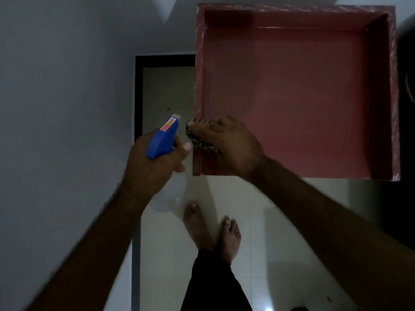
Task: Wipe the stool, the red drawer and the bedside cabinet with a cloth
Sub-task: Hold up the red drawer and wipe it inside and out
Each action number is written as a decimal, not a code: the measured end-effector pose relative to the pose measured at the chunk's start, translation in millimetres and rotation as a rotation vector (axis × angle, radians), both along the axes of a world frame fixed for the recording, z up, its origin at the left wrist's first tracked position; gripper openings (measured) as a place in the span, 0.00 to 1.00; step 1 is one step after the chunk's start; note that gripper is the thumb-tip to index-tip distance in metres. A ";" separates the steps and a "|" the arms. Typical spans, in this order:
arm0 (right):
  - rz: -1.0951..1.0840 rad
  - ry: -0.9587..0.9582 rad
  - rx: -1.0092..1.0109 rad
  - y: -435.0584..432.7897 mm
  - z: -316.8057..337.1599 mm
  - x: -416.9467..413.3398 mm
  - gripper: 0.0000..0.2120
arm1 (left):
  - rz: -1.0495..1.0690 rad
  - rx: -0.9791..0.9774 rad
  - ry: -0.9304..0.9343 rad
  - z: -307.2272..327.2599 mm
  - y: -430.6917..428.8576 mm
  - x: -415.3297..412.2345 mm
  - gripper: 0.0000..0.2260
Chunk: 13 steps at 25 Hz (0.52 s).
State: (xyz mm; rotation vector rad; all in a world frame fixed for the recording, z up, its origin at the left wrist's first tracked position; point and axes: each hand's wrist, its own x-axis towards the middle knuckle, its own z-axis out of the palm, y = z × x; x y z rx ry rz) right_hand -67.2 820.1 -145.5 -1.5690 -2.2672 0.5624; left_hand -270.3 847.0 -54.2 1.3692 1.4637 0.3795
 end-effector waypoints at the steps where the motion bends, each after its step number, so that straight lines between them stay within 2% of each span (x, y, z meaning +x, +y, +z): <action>1: -0.018 0.005 0.002 3.6 -2.7 -0.4 0.32 | -0.010 0.009 0.008 0.5 1.6 0.8 0.06; 4: -0.032 0.064 0.017 -5.5 -3.7 -1.2 0.35 | -0.031 0.011 0.028 1.5 8.2 1.8 0.07; 7: -0.003 0.095 0.017 -20.3 -1.3 0.2 0.30 | -0.013 0.010 0.020 -1.2 15.6 0.7 0.06; 10: 0.002 0.117 0.034 -15.8 -2.1 1.6 0.31 | 0.002 0.005 0.026 -3.4 22.7 0.5 0.06; 13: -0.081 0.131 0.109 5.4 -7.4 3.1 0.27 | 0.005 0.007 0.022 -3.1 29.0 0.1 0.06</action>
